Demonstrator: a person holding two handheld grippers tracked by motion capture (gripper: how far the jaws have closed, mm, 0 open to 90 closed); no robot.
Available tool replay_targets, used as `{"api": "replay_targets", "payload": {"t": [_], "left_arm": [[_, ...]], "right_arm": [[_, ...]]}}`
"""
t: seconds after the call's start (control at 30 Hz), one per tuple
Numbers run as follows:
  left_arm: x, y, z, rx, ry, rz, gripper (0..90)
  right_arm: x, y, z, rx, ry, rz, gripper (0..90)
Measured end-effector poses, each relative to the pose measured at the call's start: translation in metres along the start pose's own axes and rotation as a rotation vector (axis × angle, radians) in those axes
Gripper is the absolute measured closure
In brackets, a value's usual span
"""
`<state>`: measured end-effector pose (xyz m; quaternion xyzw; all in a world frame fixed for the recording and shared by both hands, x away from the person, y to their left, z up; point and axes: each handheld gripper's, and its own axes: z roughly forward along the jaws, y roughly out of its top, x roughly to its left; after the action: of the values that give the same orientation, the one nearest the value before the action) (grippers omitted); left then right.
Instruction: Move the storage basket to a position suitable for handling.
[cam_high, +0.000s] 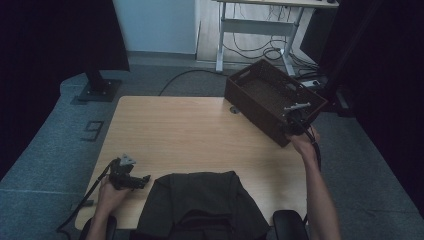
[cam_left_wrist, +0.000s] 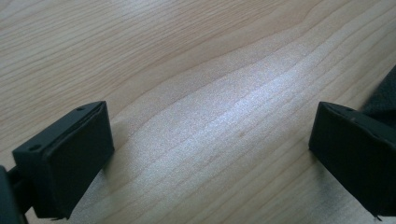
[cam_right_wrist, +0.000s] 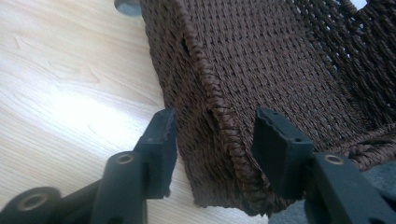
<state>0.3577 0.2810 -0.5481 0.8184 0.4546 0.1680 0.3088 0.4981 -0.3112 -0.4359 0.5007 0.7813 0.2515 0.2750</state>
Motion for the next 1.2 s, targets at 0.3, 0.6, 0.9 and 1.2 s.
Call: {"api": "replay_targets", "payload": {"t": [0.3, 0.6, 0.9, 1.2], "left_arm": [[-0.001, 0.0, 0.0, -0.001, -0.002, 0.0, 0.0], [-0.001, 0.0, 0.0, 0.0, -0.004, 0.003, 0.0], [-0.002, 0.0, 0.001, -0.001, -0.006, 0.005, 0.0], [-0.002, 0.001, 0.001, -0.001, -0.006, 0.005, 0.0]], "right_arm": [[-0.006, -0.005, 0.002, -0.002, 0.04, 0.062, 66.6], [0.01, -0.008, 0.0, -0.035, 0.11, 0.021, 79.5], [0.039, -0.003, 0.0, -0.066, 0.176, 0.001, 79.4], [0.048, -0.006, -0.004, -0.079, 0.189, -0.009, 79.1]]}}
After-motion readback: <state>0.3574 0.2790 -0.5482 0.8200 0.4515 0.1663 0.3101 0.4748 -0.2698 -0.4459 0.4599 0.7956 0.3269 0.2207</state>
